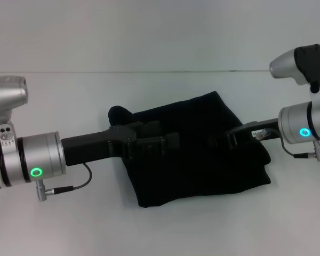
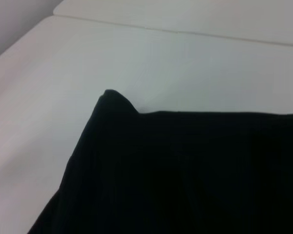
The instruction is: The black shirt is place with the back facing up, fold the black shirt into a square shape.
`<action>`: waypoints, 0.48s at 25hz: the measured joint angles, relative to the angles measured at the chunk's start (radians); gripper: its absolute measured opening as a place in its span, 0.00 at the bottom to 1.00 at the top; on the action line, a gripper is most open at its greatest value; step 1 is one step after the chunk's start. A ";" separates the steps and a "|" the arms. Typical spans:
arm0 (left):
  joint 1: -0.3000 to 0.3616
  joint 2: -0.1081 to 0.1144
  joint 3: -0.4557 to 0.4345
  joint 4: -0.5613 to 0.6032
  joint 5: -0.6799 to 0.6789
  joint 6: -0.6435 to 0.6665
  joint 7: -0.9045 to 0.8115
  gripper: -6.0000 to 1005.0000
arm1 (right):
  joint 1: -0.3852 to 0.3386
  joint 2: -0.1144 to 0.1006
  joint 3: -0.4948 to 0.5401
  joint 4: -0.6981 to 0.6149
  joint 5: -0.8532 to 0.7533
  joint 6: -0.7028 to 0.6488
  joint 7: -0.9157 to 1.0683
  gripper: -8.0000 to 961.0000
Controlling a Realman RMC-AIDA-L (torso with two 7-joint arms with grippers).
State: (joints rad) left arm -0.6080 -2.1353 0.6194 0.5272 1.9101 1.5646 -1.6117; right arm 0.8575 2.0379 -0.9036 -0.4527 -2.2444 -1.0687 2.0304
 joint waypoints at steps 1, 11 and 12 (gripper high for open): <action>0.000 0.000 0.000 0.000 0.000 0.000 0.000 0.94 | 0.000 0.002 -0.007 0.001 0.000 0.006 0.001 0.24; 0.005 0.000 -0.001 0.000 0.005 0.000 -0.001 0.93 | -0.016 0.009 0.010 -0.022 0.011 0.008 -0.025 0.14; 0.006 0.000 -0.001 0.000 0.005 0.000 -0.001 0.93 | -0.020 0.009 0.017 -0.027 0.011 0.006 -0.025 0.11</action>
State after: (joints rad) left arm -0.6022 -2.1355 0.6181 0.5275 1.9156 1.5646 -1.6129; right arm 0.8377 2.0466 -0.8863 -0.4799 -2.2329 -1.0628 2.0053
